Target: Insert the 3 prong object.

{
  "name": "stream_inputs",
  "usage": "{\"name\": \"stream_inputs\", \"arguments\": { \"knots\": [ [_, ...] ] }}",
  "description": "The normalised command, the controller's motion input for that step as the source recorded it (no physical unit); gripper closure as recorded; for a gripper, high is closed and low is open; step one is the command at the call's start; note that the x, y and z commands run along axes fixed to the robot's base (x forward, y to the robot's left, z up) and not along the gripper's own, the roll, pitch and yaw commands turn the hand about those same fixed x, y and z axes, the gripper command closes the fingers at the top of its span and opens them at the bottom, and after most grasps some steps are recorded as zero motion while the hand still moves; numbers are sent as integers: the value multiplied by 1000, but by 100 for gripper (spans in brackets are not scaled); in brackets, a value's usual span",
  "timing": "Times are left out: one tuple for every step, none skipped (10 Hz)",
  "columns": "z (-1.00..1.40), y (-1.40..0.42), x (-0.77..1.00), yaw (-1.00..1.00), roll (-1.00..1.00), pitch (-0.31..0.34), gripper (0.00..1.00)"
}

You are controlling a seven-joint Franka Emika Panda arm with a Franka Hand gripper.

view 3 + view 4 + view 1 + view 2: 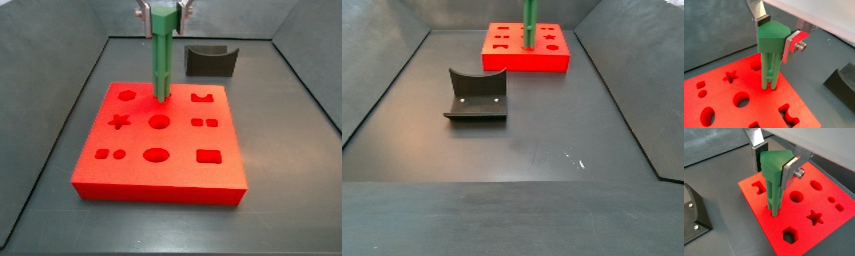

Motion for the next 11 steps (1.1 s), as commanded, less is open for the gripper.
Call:
{"name": "stream_inputs", "arguments": {
  "knots": [
    [-83, 0, 63, -11, 0, 0, 100],
    [-97, 0, 0, -6, 0, -3, 100],
    [-103, 0, 0, 0, 39, 0, 100],
    [-191, 0, 0, -49, 114, 0, 100],
    [-311, 0, 0, -103, 190, 0, 100],
    [-380, 0, 40, -120, 154, 0, 100],
    [-406, 0, 106, -126, 81, 0, 100],
    [-437, 0, 63, -131, 101, 0, 100],
    [-423, 0, 54, -109, 73, -3, 100],
    [-391, -14, 51, -71, 66, 0, 100],
    [-174, 0, 0, 0, 0, -20, 100]
  ]
}}
